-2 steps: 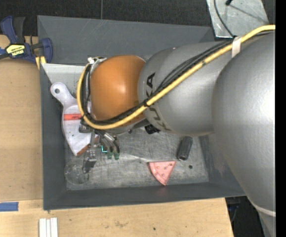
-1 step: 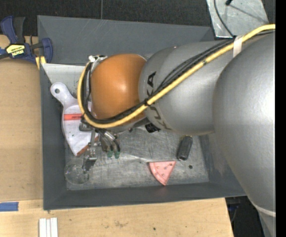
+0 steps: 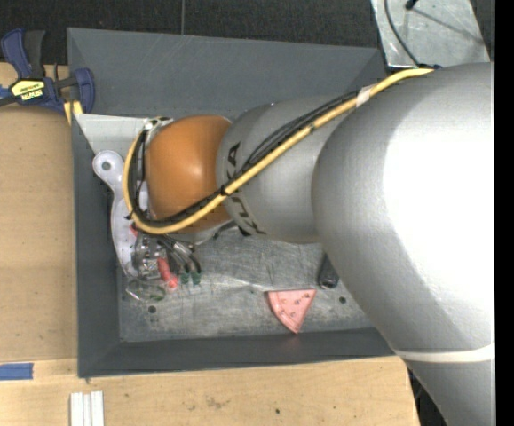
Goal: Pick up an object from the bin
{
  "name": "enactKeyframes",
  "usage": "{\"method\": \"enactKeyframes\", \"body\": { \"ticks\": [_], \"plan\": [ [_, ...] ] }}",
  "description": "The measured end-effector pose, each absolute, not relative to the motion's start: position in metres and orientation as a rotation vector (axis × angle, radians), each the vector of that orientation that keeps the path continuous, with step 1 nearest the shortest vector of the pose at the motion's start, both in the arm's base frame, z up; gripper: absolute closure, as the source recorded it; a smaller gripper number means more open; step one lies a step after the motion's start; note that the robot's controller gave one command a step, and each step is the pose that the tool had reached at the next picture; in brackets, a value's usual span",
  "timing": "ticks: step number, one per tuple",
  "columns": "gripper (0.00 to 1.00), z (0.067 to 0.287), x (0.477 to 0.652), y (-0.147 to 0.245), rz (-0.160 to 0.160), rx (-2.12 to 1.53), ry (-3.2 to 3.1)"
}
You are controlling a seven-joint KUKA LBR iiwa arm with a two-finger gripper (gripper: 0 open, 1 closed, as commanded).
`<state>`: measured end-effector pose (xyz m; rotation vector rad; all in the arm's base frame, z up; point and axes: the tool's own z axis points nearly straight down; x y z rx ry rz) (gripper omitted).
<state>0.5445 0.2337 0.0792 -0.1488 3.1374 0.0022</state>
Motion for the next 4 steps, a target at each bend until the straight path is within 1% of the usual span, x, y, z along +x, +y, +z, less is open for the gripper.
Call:
{"method": "enactKeyframes", "body": {
  "ticks": [1,2,3,4],
  "plan": [
    [1.0,0.079,0.545,0.234,0.002,-0.148,3.137],
    [1.0,0.077,0.559,0.229,0.004,0.144,3.162],
    [1.0,0.078,0.572,0.231,0.0,0.331,3.147],
    [1.0,0.106,0.561,0.225,-0.002,-0.01,3.146]
  ]
}}
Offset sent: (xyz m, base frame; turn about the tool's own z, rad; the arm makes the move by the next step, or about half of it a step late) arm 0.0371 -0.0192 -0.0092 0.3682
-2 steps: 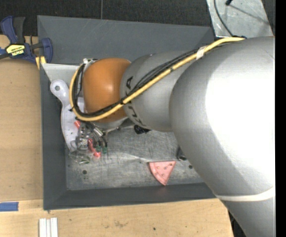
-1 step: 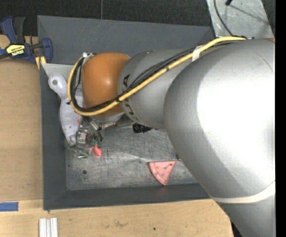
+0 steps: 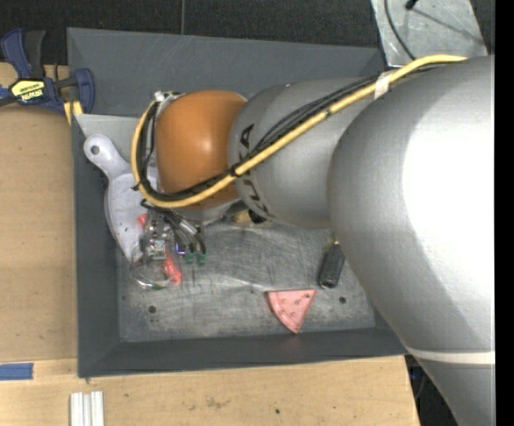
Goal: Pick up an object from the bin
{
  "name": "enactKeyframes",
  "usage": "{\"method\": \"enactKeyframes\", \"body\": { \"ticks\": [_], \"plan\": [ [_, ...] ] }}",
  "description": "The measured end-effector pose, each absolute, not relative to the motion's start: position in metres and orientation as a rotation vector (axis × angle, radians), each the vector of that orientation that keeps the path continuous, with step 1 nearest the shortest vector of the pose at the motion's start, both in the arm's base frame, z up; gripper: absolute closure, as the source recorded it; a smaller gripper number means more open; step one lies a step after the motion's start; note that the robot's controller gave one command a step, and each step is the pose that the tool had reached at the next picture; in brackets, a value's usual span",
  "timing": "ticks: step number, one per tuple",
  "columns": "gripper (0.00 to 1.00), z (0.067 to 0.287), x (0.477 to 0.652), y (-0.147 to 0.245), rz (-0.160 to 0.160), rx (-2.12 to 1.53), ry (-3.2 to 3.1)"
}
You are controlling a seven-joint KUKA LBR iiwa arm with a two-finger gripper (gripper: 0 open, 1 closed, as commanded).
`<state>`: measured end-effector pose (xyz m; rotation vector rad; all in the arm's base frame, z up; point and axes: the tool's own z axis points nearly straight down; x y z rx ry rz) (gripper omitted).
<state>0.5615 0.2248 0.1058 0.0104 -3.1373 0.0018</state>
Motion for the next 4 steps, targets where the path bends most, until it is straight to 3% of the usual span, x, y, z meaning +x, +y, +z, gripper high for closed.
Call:
{"method": "enactKeyframes", "body": {
  "ticks": [1,2,3,4],
  "plan": [
    [1.0,0.166,0.568,0.219,0.0,-0.053,-3.14],
    [1.0,0.193,0.572,0.223,-0.007,-0.109,-3.151],
    [1.0,0.221,0.564,0.22,0.005,-0.009,-3.135],
    [0.0,0.144,0.539,0.208,0.001,0.595,-3.08]
  ]
}}
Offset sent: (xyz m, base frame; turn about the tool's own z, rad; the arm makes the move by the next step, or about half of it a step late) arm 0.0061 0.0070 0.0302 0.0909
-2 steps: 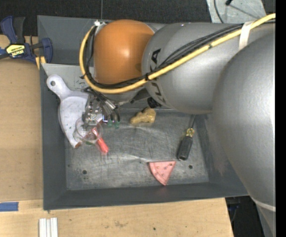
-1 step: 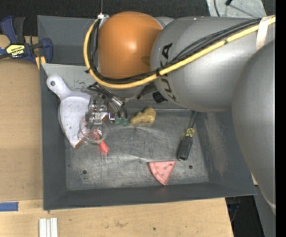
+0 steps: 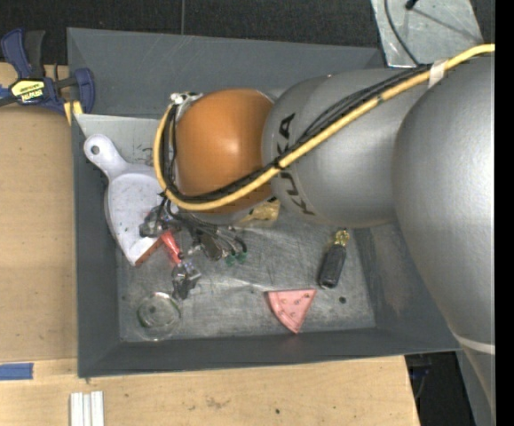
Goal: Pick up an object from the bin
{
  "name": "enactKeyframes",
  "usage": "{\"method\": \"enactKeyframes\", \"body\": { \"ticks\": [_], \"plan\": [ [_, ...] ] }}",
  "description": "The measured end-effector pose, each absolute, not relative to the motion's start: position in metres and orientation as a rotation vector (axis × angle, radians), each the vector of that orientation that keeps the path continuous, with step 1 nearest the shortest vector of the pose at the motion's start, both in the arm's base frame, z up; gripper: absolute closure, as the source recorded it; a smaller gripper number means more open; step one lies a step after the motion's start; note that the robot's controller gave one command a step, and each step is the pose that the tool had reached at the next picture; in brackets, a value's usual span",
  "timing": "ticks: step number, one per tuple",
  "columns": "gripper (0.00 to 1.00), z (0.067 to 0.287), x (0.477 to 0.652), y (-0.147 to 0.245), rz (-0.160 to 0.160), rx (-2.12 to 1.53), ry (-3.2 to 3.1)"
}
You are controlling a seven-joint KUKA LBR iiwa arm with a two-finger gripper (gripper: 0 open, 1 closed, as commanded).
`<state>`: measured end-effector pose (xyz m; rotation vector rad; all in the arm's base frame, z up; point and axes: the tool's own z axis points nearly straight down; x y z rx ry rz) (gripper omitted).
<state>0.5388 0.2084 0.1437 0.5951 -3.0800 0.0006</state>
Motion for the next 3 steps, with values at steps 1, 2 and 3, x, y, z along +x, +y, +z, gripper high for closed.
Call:
{"method": "enactKeyframes", "body": {
  "ticks": [1,2,3],
  "plan": [
    [0.0,0.147,0.541,0.209,-0.002,0.596,-3.087],
    [1.0,0.076,0.574,0.184,-0.006,0.476,-3.123],
    [1.0,0.076,0.574,0.184,-0.006,0.476,-3.123]
  ]
}}
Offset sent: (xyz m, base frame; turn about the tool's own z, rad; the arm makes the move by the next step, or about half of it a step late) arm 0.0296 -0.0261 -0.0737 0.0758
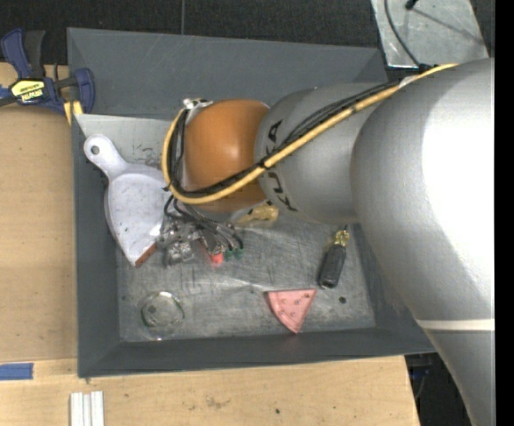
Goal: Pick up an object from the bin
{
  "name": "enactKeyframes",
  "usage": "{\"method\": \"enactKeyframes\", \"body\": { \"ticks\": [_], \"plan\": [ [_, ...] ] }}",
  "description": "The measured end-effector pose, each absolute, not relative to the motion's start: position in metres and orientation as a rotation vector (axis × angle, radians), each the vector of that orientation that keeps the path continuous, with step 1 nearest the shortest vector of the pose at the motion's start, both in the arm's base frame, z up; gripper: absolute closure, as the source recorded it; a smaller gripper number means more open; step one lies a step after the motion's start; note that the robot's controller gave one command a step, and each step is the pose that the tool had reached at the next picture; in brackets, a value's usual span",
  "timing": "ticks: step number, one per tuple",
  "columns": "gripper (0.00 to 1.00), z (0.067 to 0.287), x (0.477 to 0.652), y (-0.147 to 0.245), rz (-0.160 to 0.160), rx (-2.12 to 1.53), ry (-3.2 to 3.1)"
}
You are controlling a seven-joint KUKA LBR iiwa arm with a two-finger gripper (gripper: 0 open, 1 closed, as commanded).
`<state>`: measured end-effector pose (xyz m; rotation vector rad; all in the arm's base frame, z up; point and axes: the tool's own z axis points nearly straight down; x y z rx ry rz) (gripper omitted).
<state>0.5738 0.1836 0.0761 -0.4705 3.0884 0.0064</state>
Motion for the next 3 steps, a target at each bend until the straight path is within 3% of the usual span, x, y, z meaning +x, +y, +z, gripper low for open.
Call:
{"method": "enactKeyframes", "body": {
  "ticks": [1,2,3],
  "plan": [
    [1.0,0.0764,0.5366,0.0878,0.005,-0.52,3.077],
    [0.0,0.0735,0.5344,0.0863,0.003,-0.52,3.086],
    [1.0,0.0764,0.5371,0.087,0.004,-0.517,3.077]
  ]
}}
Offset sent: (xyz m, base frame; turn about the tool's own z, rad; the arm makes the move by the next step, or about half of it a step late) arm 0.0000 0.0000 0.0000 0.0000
